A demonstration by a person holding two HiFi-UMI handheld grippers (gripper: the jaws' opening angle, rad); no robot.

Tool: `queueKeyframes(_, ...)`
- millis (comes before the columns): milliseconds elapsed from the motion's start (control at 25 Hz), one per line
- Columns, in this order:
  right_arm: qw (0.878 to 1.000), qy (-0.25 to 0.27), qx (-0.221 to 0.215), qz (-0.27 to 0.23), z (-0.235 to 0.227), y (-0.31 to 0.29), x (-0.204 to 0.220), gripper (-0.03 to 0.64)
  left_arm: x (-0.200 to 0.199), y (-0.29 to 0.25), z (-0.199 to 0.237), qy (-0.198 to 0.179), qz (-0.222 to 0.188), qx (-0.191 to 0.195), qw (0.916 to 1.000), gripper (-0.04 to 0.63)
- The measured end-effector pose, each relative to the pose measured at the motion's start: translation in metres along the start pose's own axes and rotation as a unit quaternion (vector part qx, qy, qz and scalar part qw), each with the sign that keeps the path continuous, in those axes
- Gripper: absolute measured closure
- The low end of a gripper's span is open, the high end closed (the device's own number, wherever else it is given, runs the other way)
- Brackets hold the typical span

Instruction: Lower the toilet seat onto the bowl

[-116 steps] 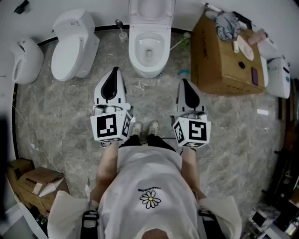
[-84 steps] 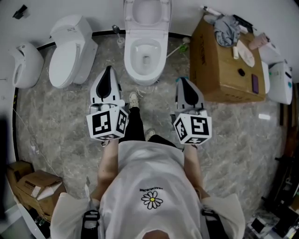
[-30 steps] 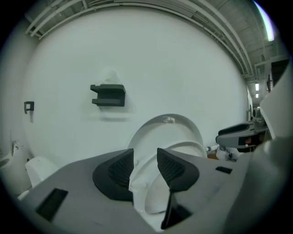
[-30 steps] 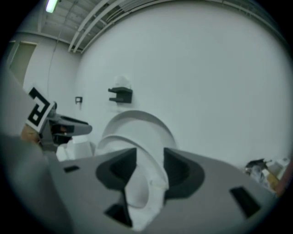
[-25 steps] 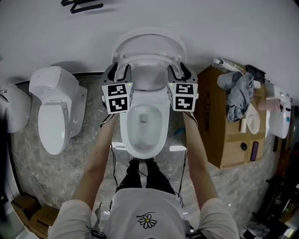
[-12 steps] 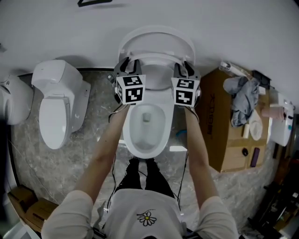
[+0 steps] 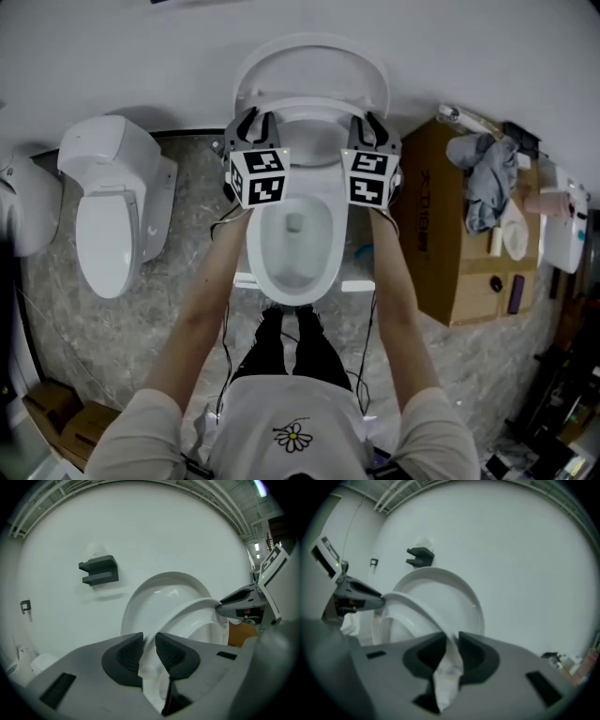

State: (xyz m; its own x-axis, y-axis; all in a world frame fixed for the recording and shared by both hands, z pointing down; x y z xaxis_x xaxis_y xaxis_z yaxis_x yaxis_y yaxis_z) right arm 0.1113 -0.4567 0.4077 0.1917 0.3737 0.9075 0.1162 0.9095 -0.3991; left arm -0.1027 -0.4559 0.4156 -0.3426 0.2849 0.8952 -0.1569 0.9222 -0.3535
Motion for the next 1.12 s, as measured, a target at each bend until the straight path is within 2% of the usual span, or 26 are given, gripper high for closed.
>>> queueKeyframes(200, 1.0, -0.022, 0.005, -0.015, 0.003, 0.029, 0.01, 0.511, 0.006, 0.028, -0.008, -0.005, -0.016, 0.017, 0.9997, 0.494)
queueKeyframes(520, 1.0, 0.005, -0.005, -0.02, 0.021, 0.098, 0.045, 0.508, 0.037, 0.1, -0.028, -0.008, -0.03, 0.008, 0.9995, 0.489)
queueKeyframes(800, 0.999, 0.043, -0.02, 0.005, 0.038, 0.162, 0.096, 0.503, 0.078, 0.167, -0.058, -0.027, 0.012, 0.014, 0.9995, 0.489)
queueKeyframes(1120, 0.997, 0.049, -0.027, 0.061, 0.055, 0.209, 0.146, 0.492, 0.121, 0.214, -0.081, -0.053, 0.065, 0.033, 0.9959, 0.488)
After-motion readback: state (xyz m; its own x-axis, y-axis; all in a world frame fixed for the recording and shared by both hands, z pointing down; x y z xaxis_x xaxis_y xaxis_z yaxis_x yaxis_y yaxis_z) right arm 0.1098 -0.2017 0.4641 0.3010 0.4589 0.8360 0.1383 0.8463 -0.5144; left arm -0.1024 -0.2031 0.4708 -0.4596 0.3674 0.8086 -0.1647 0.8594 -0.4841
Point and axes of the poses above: the fingertips, and each gripper's own axes: y backward along the fingers, z to its left, x out of its underside, the point moved 6 cm from there along y, backward along the fingers, and after that the axes turned 8 degrees about -y, right-handed, at the moved point
